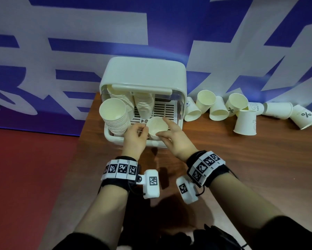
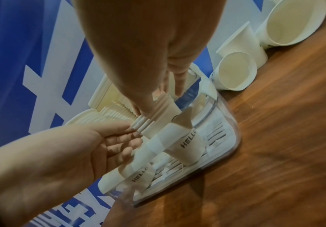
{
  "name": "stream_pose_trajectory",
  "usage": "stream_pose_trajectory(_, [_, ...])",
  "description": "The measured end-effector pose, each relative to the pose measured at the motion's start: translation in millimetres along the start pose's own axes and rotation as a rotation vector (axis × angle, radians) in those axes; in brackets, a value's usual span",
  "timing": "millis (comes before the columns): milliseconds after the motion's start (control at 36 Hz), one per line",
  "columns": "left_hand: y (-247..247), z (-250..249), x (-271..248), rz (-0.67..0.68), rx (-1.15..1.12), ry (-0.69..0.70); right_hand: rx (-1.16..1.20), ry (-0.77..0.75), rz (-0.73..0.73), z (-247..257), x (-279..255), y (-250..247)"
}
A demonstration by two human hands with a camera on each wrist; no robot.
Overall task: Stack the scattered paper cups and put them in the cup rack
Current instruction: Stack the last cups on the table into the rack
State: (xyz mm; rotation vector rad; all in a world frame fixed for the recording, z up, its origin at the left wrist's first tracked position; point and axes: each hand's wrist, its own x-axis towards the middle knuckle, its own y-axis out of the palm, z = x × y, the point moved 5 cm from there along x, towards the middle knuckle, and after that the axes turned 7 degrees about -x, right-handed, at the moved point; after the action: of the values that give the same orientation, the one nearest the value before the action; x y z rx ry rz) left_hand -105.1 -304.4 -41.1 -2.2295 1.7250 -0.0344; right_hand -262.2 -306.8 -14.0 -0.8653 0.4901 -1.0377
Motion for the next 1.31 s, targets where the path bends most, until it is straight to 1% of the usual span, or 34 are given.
stream_pose_trajectory(139, [0.5, 7.6, 3.9, 0.011, 0.025, -0.015, -0.013, -0.014, -0.019, -1.2, 1.0, 0.7])
stream_pose_trajectory(222, [-0.8, -0.8, 1.5, 0.003, 0.063, -0.02, -0.051, -0.029, -0.025, 0.2, -0.1, -2.9])
stream_pose_trajectory(278, [-3.3, -12.9, -3.6, -0.032, 0.13, 0.036, -0.051, -0.021, -0.063, -0.1, -2.5, -8.9])
stream_pose_trajectory(361, [-6.8, -31.8, -14.0, -0.091, 0.308, 0.182, -0.033, 0.035, -0.105, -5.4, -8.0, -18.6])
stream_pose_trajectory(417, [-5.5, -44.1, -22.0, -0.11, 0.378, 0.26, -0.028, 0.044, -0.14, -10.1, -13.2, -25.7])
stream_pose_trajectory(472, [-0.4, -53.4, -27.3, -0.104, 0.405, 0.305, -0.013, 0.055, -0.152, -16.3, -19.2, -32.1])
stream_pose_trajectory(556, [13.3, -64.3, -34.8, -0.067, 0.387, 0.319, -0.001, 0.061, -0.173, -26.5, -31.0, -43.4])
stream_pose_trajectory(611, [25.5, -70.3, -41.6, -0.038, 0.343, 0.34, 0.003, 0.073, -0.189, -34.1, -41.1, -52.5])
stream_pose_trajectory(694, [47.6, -77.8, -51.6, 0.025, 0.262, 0.386, 0.012, 0.131, -0.186, -49.4, -58.1, -65.0])
stream_pose_trajectory(750, [64.1, -80.6, -57.6, 0.069, 0.233, 0.378, 0.018, 0.151, -0.203, -62.3, -70.1, -73.4])
stream_pose_trajectory(1028, [158.0, -92.4, -77.0, 0.222, 0.243, 0.355, 0.018, 0.286, -0.278, -133.1, -126.4, -128.3])
stream_pose_trajectory(1083, [177.6, -93.0, -79.0, 0.249, 0.261, 0.373, 0.016, 0.304, -0.321, -144.9, -135.8, -141.0])
stream_pose_trajectory(1222, [224.5, -93.8, -83.6, 0.319, 0.289, 0.42, 0.057, 0.361, -0.492, -181.9, -159.2, -170.2])
stream_pose_trajectory(1306, [249.5, -96.8, -86.6, 0.354, 0.313, 0.437, 0.129, 0.438, -0.536, -207.1, -172.1, -182.8])
